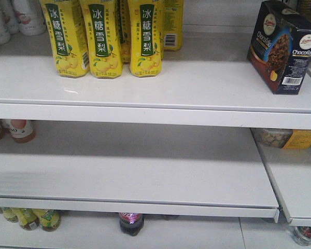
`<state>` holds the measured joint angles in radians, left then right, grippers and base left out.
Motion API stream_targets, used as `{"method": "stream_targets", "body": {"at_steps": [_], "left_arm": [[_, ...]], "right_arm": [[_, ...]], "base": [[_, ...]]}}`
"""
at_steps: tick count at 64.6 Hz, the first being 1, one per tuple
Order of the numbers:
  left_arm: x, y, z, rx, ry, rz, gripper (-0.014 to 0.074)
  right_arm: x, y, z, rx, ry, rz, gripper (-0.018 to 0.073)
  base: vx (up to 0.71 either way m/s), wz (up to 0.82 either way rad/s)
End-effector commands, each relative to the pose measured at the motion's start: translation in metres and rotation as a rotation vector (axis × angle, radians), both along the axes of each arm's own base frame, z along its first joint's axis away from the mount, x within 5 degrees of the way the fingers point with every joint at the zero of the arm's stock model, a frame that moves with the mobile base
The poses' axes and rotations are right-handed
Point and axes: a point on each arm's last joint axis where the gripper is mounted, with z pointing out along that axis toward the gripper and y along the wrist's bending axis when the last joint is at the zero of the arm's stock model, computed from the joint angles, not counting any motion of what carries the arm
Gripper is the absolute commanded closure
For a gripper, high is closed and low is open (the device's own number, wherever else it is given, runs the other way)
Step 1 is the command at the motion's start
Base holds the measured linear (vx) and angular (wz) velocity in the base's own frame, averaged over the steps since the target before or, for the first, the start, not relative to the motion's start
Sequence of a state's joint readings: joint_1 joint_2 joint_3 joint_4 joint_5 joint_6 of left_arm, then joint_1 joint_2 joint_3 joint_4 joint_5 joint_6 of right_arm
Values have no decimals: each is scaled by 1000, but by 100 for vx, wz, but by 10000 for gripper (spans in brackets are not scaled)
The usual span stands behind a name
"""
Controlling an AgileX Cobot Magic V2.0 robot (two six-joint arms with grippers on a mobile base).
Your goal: Left arm holds basket, right arm returns cookies
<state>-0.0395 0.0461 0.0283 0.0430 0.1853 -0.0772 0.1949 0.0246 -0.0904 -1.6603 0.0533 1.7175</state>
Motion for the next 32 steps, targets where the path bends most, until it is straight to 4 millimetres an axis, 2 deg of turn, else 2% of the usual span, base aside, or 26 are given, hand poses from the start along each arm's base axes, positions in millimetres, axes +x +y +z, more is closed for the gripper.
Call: {"method": "stream_targets", "body": {"at_steps": [1, 32], "left_arm": [[-3, 0, 18, 62, -151, -8, 603], [-5, -1, 17, 14, -150, -16, 603]], "right_arm": [[-1, -2, 9, -12, -20, -21, 567], [-1, -2, 9, -12, -20, -21, 567]], "base": [[0, 0], [0, 0]]}}
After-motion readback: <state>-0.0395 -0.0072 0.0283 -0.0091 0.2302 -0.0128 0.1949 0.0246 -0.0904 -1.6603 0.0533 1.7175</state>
